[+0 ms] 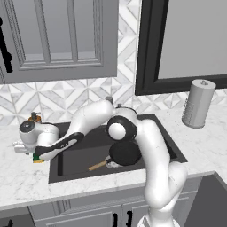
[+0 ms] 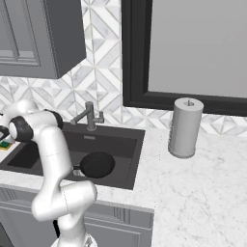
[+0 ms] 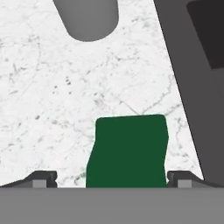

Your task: Pick the pan and sponge and place them into the sink. Then turn on the water.

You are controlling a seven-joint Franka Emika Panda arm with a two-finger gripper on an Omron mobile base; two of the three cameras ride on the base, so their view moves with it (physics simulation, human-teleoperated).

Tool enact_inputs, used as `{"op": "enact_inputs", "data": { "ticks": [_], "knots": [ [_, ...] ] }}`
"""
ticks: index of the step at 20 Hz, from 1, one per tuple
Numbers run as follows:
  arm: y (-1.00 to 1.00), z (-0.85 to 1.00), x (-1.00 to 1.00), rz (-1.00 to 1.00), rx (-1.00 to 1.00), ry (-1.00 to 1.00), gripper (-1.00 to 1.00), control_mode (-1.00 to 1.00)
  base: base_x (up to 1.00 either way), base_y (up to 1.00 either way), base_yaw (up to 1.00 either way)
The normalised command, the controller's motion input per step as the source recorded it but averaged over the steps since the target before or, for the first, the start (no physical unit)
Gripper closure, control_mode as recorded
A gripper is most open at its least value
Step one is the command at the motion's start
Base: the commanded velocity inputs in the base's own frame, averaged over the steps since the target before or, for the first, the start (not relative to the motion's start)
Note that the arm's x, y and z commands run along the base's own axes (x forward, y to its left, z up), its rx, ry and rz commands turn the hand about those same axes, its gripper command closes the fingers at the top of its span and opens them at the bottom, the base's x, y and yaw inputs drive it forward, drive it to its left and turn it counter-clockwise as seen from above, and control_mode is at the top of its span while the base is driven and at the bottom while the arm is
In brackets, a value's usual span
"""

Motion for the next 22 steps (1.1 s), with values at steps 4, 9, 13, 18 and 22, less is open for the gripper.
{"op": "enact_inputs", "data": {
  "ticks": [4,9,13,18,22],
  "knots": [
    [0.06,-0.40,0.06,0.00,-0.04,0.00,-1.00,-1.00,0.00,0.00,0.00],
    [-0.11,-0.67,-0.22,0.00,0.00,0.00,-1.00,-1.00,0.00,0.00,0.00],
    [-0.34,-0.84,-0.60,0.00,0.00,0.00,-1.00,-1.00,0.00,0.00,0.00],
    [-0.26,-0.98,-0.52,0.00,0.00,0.00,-1.00,-1.00,0.00,0.00,0.00],
    [-0.03,-0.88,-0.28,0.00,0.00,0.00,1.00,-1.00,0.00,0.00,0.00]
  ]
}}
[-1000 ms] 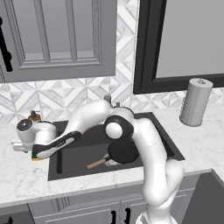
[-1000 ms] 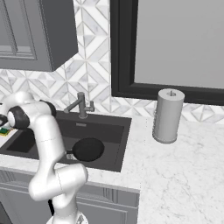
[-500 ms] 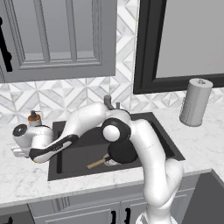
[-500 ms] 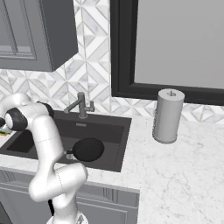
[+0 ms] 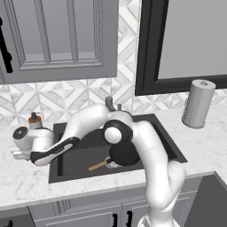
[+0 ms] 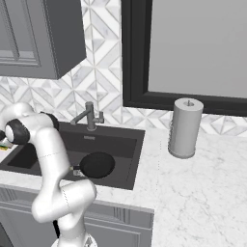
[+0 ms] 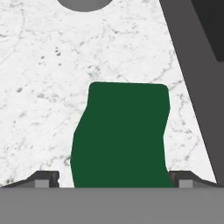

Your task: Pick the pan and sponge and place them into the sink. Then turn on the water.

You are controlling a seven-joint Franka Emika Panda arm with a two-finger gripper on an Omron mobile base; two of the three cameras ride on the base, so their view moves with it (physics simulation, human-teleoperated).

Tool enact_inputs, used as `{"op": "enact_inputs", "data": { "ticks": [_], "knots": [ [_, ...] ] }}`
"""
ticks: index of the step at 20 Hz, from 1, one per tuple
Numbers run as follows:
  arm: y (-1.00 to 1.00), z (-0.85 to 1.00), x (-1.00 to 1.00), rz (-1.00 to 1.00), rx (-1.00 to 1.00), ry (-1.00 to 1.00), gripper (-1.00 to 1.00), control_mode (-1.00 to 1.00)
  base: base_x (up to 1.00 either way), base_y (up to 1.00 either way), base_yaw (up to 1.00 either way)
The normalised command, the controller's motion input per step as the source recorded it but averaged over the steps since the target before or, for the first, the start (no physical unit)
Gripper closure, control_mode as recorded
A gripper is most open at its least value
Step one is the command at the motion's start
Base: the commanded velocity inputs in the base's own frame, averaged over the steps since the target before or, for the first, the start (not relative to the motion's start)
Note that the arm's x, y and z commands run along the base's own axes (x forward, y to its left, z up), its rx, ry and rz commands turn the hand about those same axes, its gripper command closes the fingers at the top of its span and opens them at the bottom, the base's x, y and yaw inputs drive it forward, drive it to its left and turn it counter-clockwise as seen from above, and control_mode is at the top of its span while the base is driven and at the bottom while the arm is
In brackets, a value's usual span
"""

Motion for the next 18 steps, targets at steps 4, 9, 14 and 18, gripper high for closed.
{"op": "enact_inputs", "data": {
  "ticks": [4,9,14,18],
  "knots": [
    [0.00,-0.57,-0.26,-0.01,0.00,0.00,1.00,-1.00,0.00,0.00,0.00],
    [0.00,-0.02,-0.52,-0.12,0.00,-0.08,1.00,-1.00,0.00,0.00,0.00],
    [-0.23,0.42,-0.75,-0.23,0.00,-0.20,1.00,-1.00,0.00,0.00,0.00],
    [-0.63,0.56,-0.71,-0.27,0.00,-0.26,1.00,-1.00,0.00,0.00,0.00]
  ]
}}
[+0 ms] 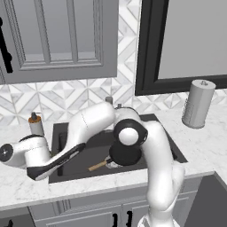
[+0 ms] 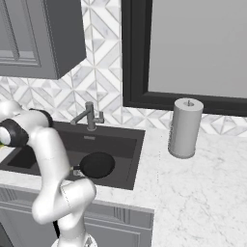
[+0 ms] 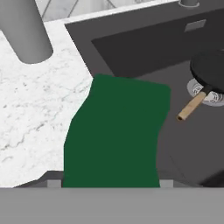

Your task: Pick the pan and sponge and place them into the sink. Then turn on the water.

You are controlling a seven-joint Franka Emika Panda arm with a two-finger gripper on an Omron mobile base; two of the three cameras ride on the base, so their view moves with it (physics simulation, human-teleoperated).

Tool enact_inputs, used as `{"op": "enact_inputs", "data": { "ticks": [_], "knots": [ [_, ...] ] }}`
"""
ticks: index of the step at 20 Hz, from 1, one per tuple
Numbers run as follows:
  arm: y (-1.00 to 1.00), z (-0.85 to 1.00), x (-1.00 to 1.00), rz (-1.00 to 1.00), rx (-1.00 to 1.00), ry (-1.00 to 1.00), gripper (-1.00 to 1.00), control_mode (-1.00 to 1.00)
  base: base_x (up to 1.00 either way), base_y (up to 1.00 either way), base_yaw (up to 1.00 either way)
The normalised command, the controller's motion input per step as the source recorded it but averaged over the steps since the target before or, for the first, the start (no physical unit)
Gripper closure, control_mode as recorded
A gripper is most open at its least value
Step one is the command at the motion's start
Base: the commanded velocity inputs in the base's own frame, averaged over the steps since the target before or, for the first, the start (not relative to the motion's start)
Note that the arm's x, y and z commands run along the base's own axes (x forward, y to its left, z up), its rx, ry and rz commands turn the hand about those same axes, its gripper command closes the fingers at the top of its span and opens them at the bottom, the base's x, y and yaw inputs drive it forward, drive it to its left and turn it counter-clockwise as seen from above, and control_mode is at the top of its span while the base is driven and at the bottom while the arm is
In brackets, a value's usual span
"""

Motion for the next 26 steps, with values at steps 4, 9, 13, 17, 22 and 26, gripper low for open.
{"op": "enact_inputs", "data": {
  "ticks": [4,9,13,17,22,26],
  "knots": [
    [-0.89,0.45,-0.59,-0.27,0.00,-0.29,1.00,-1.00,0.00,0.00,0.00],
    [-1.00,0.38,-0.45,-0.25,0.07,-0.29,1.00,-1.00,0.00,0.00,0.00],
    [-1.00,0.18,-0.44,-0.24,0.14,-0.24,1.00,-1.00,0.00,0.00,0.00],
    [-1.00,0.16,-0.46,-0.22,0.23,-0.19,1.00,-1.00,0.00,0.00,0.00],
    [-1.00,0.17,-0.32,-0.16,0.30,-0.09,1.00,-1.00,0.00,0.00,0.00],
    [-1.00,0.23,-0.05,-0.01,0.30,0.00,1.00,-1.00,0.00,0.00,0.00]
  ]
}}
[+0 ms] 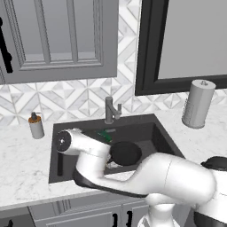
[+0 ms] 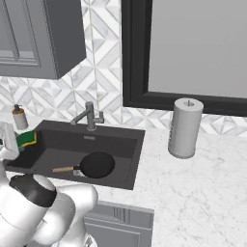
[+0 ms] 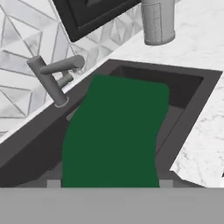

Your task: Pick the pan and sponge and place them into the sink. Then turn on the water.

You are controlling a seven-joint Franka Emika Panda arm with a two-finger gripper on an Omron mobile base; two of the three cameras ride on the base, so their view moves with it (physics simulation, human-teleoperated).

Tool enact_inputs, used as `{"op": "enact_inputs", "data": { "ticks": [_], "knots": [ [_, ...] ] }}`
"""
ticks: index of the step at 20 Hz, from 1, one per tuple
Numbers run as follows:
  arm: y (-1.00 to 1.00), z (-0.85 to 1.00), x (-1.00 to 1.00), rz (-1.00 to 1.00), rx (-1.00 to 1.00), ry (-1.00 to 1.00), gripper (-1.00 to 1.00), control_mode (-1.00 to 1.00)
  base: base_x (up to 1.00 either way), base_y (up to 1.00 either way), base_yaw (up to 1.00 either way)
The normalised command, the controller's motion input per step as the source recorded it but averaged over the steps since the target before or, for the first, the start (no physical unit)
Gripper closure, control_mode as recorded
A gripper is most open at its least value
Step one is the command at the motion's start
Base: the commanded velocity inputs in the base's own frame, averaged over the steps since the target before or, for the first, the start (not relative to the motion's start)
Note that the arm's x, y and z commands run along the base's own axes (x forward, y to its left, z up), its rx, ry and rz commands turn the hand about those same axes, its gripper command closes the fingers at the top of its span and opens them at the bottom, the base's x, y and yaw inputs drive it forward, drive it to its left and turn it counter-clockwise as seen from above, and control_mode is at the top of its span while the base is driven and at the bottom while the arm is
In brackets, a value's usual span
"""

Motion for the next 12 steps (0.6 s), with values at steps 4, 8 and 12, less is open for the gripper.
{"op": "enact_inputs", "data": {
  "ticks": [4,8,12],
  "knots": [
    [-1.00,0.23,0.00,0.01,0.32,0.00,1.00,-1.00,0.00,0.00,0.00],
    [-1.00,0.22,0.00,0.07,0.33,0.00,1.00,-1.00,0.00,0.00,0.00],
    [-1.00,0.30,0.00,0.10,0.29,0.00,1.00,-1.00,0.00,0.00,0.00]
  ]
}}
